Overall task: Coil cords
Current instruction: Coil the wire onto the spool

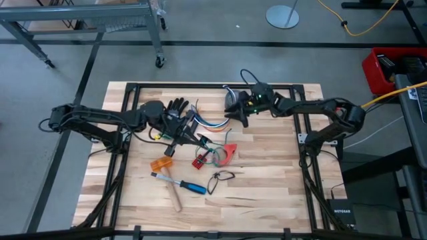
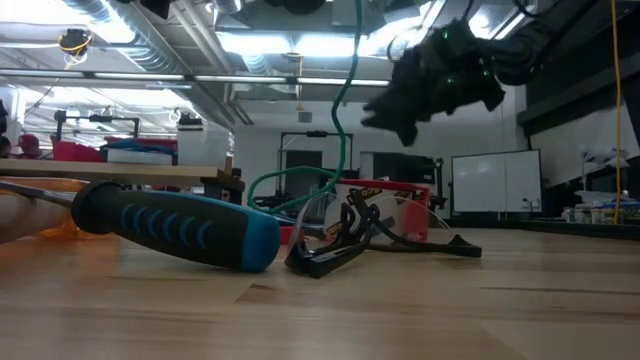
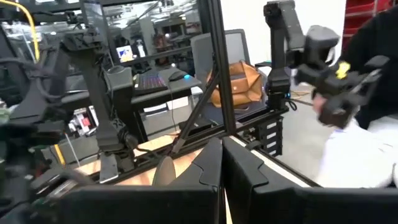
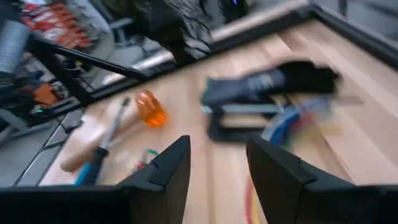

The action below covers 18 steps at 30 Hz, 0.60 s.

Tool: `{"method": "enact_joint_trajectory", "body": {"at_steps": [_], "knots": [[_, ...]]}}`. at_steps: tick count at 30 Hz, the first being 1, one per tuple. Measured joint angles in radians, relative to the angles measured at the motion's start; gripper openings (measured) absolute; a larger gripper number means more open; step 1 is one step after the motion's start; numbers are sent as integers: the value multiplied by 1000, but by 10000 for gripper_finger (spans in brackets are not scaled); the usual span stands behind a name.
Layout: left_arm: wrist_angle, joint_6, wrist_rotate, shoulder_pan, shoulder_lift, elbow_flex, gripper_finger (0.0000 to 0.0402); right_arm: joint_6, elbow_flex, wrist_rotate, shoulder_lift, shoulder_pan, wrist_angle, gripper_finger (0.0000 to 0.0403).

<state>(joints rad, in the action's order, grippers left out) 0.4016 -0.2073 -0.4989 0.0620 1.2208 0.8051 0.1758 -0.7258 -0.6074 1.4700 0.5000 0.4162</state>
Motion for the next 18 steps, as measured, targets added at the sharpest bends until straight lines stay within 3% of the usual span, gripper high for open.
{"method": "enact_joint_trajectory", "body": {"at_steps": [5, 18], "knots": [[-1, 0, 34, 0, 6, 0, 0, -1, 0, 61, 0, -90, 110, 161], [-3, -2, 39, 0, 8, 0, 0, -154, 0, 275, 0, -304, 193, 161]]}}
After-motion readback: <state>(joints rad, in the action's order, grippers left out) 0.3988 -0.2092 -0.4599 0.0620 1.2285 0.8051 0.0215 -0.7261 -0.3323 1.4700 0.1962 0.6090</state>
